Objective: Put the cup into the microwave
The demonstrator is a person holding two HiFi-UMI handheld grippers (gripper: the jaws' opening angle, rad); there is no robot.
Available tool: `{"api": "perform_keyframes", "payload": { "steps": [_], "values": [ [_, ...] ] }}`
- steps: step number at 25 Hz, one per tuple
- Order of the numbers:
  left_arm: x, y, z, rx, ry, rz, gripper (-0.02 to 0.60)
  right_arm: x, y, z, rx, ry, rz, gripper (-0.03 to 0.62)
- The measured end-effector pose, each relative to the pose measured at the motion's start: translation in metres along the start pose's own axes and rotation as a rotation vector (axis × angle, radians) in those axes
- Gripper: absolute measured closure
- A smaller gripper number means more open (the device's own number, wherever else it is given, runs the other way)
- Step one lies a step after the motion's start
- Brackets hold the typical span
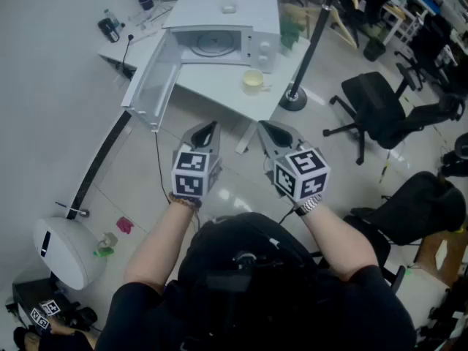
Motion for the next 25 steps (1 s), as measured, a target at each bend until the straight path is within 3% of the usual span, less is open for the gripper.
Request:
{"api": "perform_keyframes", "payload": {
  "steps": [5,7,11,25],
  "values": [
    [0.011,-0.011,-0.002,0.017,-0.013,0.005,0.581,0.014,0.005,0.004,-0.006,-0.011,0.012,0.580],
    [0.013,-0.018,0.001,0.008,-0.002,0.018,0.522,0.019,0.007,0.006,-0.007,-0.013,0.018,0.580],
    [0.015,-0.031,0.004,-0.006,0.010,0.042,0.522,0.030,0.010,0.008,-0.009,-0.019,0.044,0.580],
    [-0.015,-0.123,0.016,-0.065,-0.019,0.126,0.367,0.082,-0.018,0.014,-0.038,-0.064,0.184,0.580]
  ]
}}
Point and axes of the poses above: the fingertips, and each gripper's own axes: y backward along the fingers, x to its right, z out of its underside, the point moved 6 cm from there along y, backward along the fingers, and after that the axes turned 5 degrees about z, right-handed, at the moved point
